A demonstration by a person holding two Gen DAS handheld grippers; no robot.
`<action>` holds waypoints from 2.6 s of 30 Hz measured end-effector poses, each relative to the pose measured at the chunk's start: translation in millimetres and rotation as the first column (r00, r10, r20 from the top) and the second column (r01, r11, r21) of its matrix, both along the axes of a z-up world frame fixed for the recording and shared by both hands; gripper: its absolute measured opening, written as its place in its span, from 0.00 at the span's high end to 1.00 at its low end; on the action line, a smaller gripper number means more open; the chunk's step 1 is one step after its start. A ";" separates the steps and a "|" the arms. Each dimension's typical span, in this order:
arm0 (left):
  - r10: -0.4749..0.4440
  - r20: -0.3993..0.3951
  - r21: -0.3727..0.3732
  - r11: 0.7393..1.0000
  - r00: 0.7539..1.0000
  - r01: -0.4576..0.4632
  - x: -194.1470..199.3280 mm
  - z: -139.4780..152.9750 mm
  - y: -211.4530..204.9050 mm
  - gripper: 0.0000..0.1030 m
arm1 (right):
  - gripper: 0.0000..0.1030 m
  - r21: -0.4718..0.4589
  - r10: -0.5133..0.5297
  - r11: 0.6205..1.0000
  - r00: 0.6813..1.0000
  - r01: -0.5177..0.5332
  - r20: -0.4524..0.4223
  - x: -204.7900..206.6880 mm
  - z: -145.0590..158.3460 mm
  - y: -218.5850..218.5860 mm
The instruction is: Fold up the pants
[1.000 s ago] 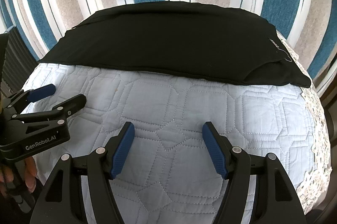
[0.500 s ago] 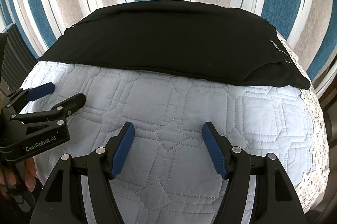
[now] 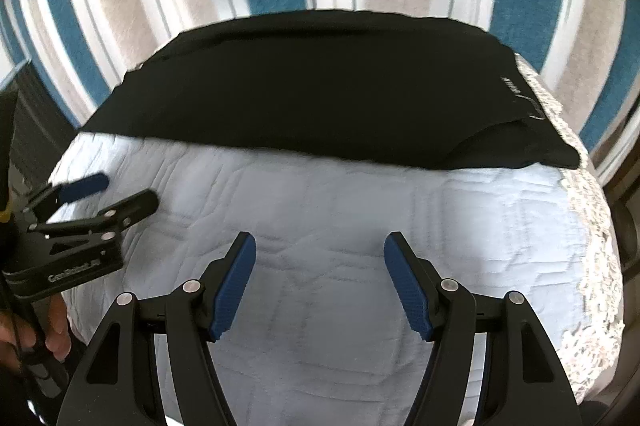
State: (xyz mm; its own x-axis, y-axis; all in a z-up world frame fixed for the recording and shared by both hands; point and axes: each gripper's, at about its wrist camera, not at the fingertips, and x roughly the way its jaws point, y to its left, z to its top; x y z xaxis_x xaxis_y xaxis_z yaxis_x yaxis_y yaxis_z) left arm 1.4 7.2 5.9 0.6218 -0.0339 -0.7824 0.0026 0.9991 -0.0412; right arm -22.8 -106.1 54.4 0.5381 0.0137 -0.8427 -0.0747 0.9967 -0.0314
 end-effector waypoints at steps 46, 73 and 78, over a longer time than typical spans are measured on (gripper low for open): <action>0.373 -0.001 -0.282 0.890 0.928 -0.358 66.4 7.6 145.8 0.96 | 0.95 0.553 -0.497 0.729 0.868 0.403 0.022 75.2 6.0 -177.9; 0.296 -0.014 -0.290 0.913 0.955 -0.287 -57.9 21.0 148.1 0.93 | 0.97 0.497 -0.502 0.734 0.863 0.463 -0.064 -57.5 19.4 -171.4; 0.309 0.011 -0.262 0.919 0.951 -0.295 -59.4 28.8 151.8 0.90 | 0.97 0.488 -0.487 0.743 0.870 0.458 -0.074 -59.9 19.6 -170.9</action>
State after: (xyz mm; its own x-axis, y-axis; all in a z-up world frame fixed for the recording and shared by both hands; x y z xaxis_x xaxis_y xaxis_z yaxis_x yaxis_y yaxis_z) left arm -58.0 159.0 34.7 0.6722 -0.0316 -0.7397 -0.2887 0.9088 -0.3012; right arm -82.7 -277.0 74.0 0.6282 0.1346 -0.7663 0.3971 0.7915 0.4646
